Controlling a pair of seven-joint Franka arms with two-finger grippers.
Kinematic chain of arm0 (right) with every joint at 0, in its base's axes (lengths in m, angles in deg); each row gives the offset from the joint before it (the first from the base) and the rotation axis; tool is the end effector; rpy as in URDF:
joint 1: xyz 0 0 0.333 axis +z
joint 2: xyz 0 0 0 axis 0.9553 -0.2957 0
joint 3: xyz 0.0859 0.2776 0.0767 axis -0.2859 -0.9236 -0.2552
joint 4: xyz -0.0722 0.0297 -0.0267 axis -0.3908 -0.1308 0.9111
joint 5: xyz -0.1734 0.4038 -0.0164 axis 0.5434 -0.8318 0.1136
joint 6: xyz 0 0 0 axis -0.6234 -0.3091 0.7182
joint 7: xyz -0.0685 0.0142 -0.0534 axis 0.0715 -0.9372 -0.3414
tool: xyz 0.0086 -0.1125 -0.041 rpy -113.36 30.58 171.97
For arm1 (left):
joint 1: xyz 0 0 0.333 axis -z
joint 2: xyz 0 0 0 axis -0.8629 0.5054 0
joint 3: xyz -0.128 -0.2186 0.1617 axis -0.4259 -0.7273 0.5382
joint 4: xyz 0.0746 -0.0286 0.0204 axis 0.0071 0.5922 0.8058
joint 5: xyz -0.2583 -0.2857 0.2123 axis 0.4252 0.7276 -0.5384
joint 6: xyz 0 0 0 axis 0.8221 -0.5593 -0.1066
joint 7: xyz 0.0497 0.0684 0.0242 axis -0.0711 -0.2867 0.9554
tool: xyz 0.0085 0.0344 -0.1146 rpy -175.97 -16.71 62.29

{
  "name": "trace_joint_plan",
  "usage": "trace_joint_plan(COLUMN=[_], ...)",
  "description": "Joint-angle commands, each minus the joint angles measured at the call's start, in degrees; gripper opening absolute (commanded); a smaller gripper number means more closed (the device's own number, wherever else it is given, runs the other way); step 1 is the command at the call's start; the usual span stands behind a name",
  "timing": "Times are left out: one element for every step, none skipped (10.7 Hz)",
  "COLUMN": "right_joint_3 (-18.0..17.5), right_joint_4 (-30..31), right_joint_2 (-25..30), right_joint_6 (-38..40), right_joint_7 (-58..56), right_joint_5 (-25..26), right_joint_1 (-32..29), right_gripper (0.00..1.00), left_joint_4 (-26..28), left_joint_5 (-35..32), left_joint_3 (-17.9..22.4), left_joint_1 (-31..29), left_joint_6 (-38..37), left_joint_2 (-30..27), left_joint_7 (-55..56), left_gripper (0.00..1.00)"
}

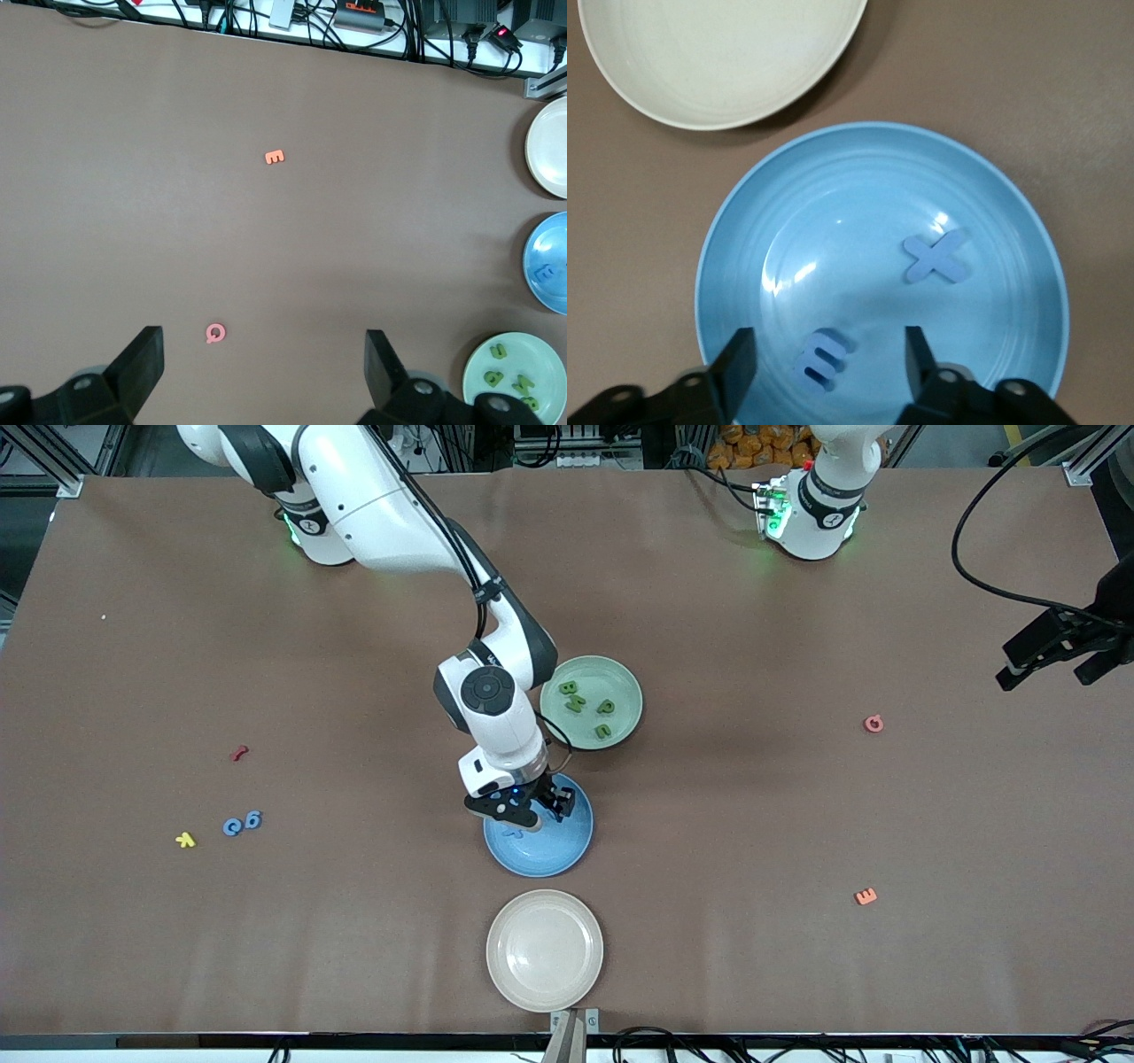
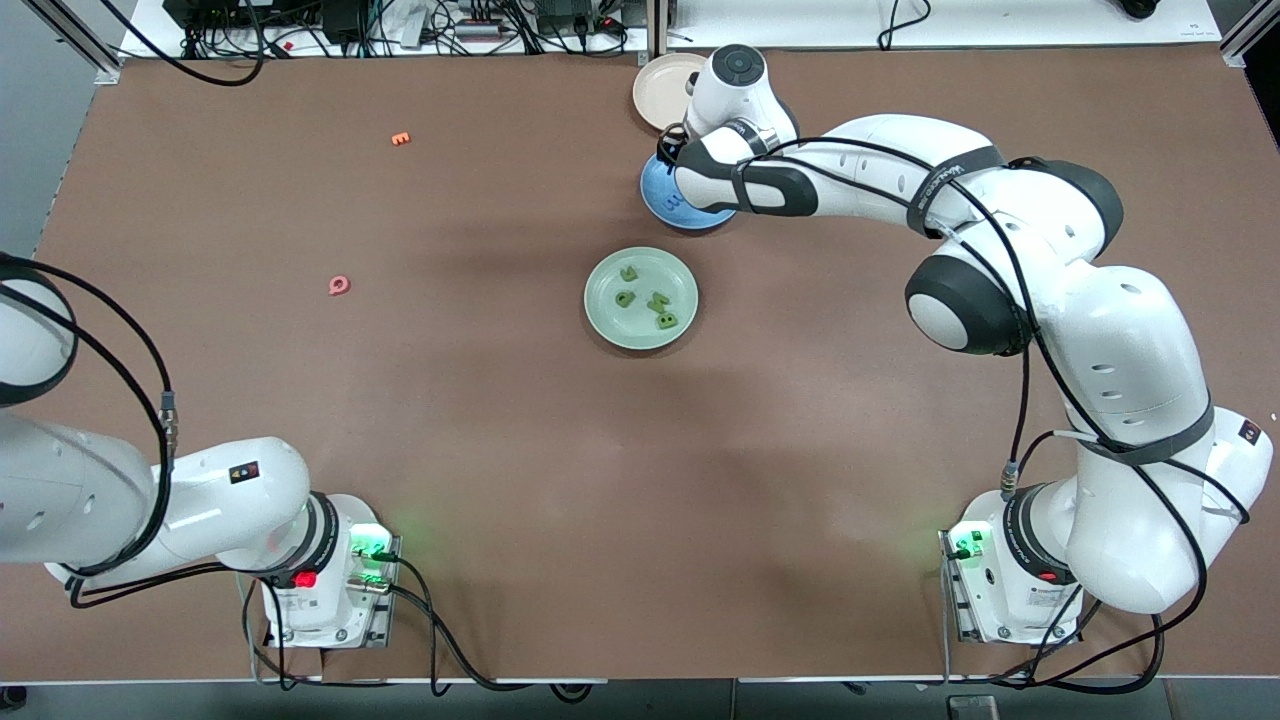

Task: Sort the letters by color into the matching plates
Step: 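Carry the blue E onto the blue plate and open the right gripper, then move the right gripper back to the remaining blue letters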

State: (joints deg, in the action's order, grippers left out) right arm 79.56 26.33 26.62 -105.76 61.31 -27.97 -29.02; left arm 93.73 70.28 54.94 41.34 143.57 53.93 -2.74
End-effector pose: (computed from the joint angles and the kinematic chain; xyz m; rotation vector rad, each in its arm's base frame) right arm 0.6323 0.4648 0.1744 -2.8937 0.5345 -0.3144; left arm 0.6084 -0.0098 0.6180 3.0518 0.1587 0.3168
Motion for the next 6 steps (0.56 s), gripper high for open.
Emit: trace_joint_plan(right_joint_3=[0.73,1.26,2.83,3.19,3.2,3.2], right_joint_4=[-0.89,-0.89,-0.89,-0.72,-0.45,-0.36], right_joint_2=[0.95,1.22,1.48,2.1,2.97,3.76], right_joint_6=[1.27,4.06,6.35,7.5,9.78,12.06], right_joint_7=[-4.56,-7.74,-12.03,-15.47,-18.2,-21.18], right_joint_5=[0.47,0.46,0.46,0.46,0.46,0.46], right_joint_1=[-2.02,-3.43,-4.4,-6.41,-8.69,-10.89], right_gripper=[1.0,1.0,1.0,1.0,1.0,1.0], left_joint_4=[-2.55,-2.55,-2.55,-2.55,-2.55,-2.55], left_joint_5=[0.45,0.44,0.44,0.36,0.36,0.01], left_joint_3=[0.34,0.34,0.34,0.34,0.34,0.78], left_joint_1=[-1.72,-1.73,-1.3,-1.38,-1.73,-1.47], left_joint_6=[-1.45,-1.45,-1.45,-1.45,-1.36,-1.45], left_joint_2=[1.04,1.04,1.04,1.13,1.22,1.13], left_joint_7=[-6.01,-6.2,-5.94,-5.94,-6.11,-6.55], left_gripper=[1.0,1.0,1.0,1.0,1.0,1.0])
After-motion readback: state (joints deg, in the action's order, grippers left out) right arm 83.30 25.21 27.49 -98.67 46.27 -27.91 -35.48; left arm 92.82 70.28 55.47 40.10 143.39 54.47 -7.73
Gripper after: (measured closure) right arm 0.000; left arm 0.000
